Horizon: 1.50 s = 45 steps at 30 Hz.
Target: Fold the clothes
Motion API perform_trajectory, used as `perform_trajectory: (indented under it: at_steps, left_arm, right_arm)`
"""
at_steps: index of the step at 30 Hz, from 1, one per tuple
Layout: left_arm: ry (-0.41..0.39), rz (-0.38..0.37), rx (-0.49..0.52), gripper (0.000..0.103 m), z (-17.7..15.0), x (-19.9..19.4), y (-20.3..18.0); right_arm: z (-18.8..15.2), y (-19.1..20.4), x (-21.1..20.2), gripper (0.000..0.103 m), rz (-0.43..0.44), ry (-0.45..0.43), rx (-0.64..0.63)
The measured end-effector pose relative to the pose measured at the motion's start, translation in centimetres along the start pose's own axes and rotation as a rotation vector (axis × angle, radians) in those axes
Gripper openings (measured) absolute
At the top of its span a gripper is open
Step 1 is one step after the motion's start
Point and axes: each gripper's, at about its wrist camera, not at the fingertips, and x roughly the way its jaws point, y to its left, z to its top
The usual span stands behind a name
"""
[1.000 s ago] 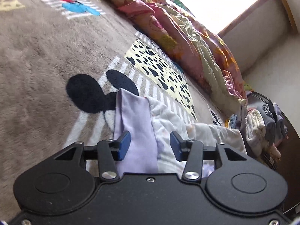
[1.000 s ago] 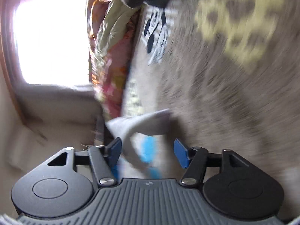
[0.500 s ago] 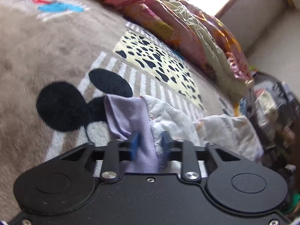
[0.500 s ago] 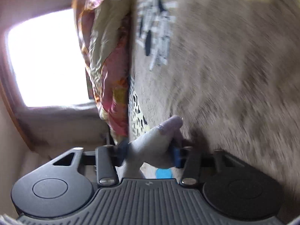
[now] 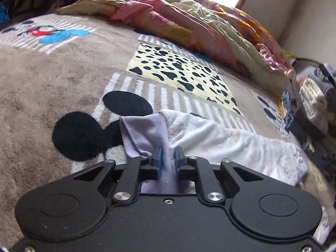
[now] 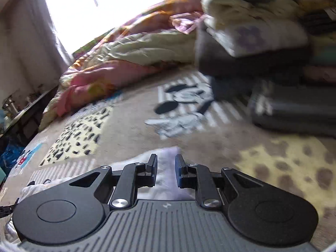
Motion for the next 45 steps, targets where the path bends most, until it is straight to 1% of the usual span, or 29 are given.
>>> perform_trajectory:
  at_steps: [1, 2, 3, 5, 7, 9, 13, 16, 20, 23, 24, 26, 27, 29, 31, 32, 33, 35, 36, 37, 38, 39, 40, 42, 43, 44, 45]
  left_arm:
    - [0.000, 0.004, -0.003, 0.018, 0.0, -0.2, 0.1]
    - [-0.005, 0.010, -0.011, 0.028, -0.1, -0.6, 0.5]
    - [-0.010, 0.017, -0.019, 0.036, -0.2, -1.1, 0.8]
    - [-0.025, 0.022, -0.039, 0.041, -0.5, -2.2, 1.6]
    - [-0.042, 0.026, -0.064, 0.041, -1.0, -3.8, 2.7]
    - [-0.052, 0.017, -0.107, 0.041, -1.9, -5.6, 3.9]
    - [-0.066, -0.031, -0.242, 0.041, -4.3, -8.9, 6.0]
    - [-0.066, -0.065, -0.332, 0.043, -6.5, -10.6, 6.5]
    - [-0.039, -0.069, -0.408, 0.043, -9.6, -11.8, 6.5]
    - [-0.055, -0.112, -0.482, 0.043, -11.1, -12.6, 6.3]
    - [-0.061, -0.120, -0.503, 0.042, -11.5, -12.7, 6.2]
    - [-0.073, -0.099, -0.522, 0.041, -12.0, -11.7, 5.9]
    - [-0.084, -0.094, -0.539, 0.039, -12.2, -11.3, 5.8]
    - [-0.127, -0.104, -0.608, 0.034, -12.4, -10.5, 6.2]
    - [-0.153, -0.116, -0.670, 0.025, -12.6, -10.0, 6.5]
    - [-0.155, -0.107, -0.668, 0.014, -12.6, -9.8, 6.4]
    - [-0.163, -0.096, -0.658, 0.009, -12.6, -9.7, 6.1]
    - [-0.194, -0.076, -0.629, 0.006, -12.2, -10.5, 5.3]
    - [-0.229, -0.083, -0.611, 0.006, -11.6, -11.8, 4.8]
    - [-0.261, -0.084, -0.592, 0.006, -11.0, -13.0, 4.4]
    - [-0.284, -0.072, -0.568, 0.002, -10.6, -14.0, 4.1]
    - [-0.308, -0.061, -0.544, 0.002, -10.3, -15.0, 3.9]
    - [-0.315, -0.046, -0.533, 0.002, -10.3, -15.6, 3.9]
    - [-0.240, 0.002, -0.569, 0.002, -11.7, -14.2, 5.1]
    - [-0.204, 0.036, -0.575, 0.002, -12.4, -13.5, 5.5]
    - [-0.195, 0.038, -0.593, 0.002, -12.9, -13.2, 5.8]
    - [-0.208, 0.023, -0.615, 0.002, -13.1, -13.2, 6.0]
  right_arm:
    - [0.0, -0.4, -0.4, 0.023, 0.002, 0.010, 0.010]
    - [0.0, -0.7, -0.7, 0.029, 0.002, 0.020, 0.010]
    - [-0.1, -1.0, -1.2, 0.038, 0.003, 0.031, 0.011]
    - [-0.7, -1.4, -2.6, 0.045, 0.017, 0.060, 0.016]
    - [-2.2, -2.1, -4.5, 0.049, 0.036, 0.096, 0.030]
    - [-3.8, -2.9, -5.9, 0.058, 0.055, 0.136, 0.066]
    - [-7.1, -4.7, -8.1, 0.059, 0.085, 0.214, 0.162]
    - [-9.0, -5.3, -9.5, 0.060, 0.100, 0.235, 0.210]
    - [-9.8, -4.7, -9.9, 0.065, 0.107, 0.248, 0.199]
    - [-10.4, -4.2, -10.1, 0.065, 0.112, 0.258, 0.190]
    - [-10.6, -4.1, -10.2, 0.065, 0.114, 0.261, 0.187]
    - [-11.0, -3.7, -10.4, 0.065, 0.117, 0.268, 0.181]
    - [-11.2, -3.6, -10.5, 0.065, 0.119, 0.271, 0.178]
    - [-11.5, -3.3, -10.7, 0.065, 0.121, 0.276, 0.171]
    - [-11.6, -3.2, -10.7, 0.065, 0.112, 0.273, 0.156]
    - [-11.6, -3.1, -10.7, 0.063, 0.108, 0.272, 0.149]
    - [-11.6, -3.0, -10.8, 0.060, 0.104, 0.270, 0.141]
    - [-11.8, -2.4, -10.8, 0.058, 0.080, 0.268, 0.085]
    - [-12.0, -1.8, -10.7, 0.057, 0.062, 0.267, 0.041]
    - [-12.2, -1.1, -10.6, 0.056, 0.037, 0.268, -0.013]
    - [-12.4, -0.4, -10.5, 0.056, 0.011, 0.268, -0.068]
    - [-12.7, 0.4, -10.3, 0.056, -0.015, 0.265, -0.126]
    - [-13.0, 1.1, -10.2, 0.056, -0.040, 0.262, -0.179]
    - [-13.5, 2.0, -10.0, 0.056, -0.077, 0.254, -0.252]
    - [-13.5, 2.2, -9.9, 0.056, -0.087, 0.252, -0.268]
    - [-13.5, 2.3, -9.9, 0.057, -0.094, 0.251, -0.277]
    - [-13.4, 2.2, -9.9, 0.057, -0.092, 0.250, -0.271]
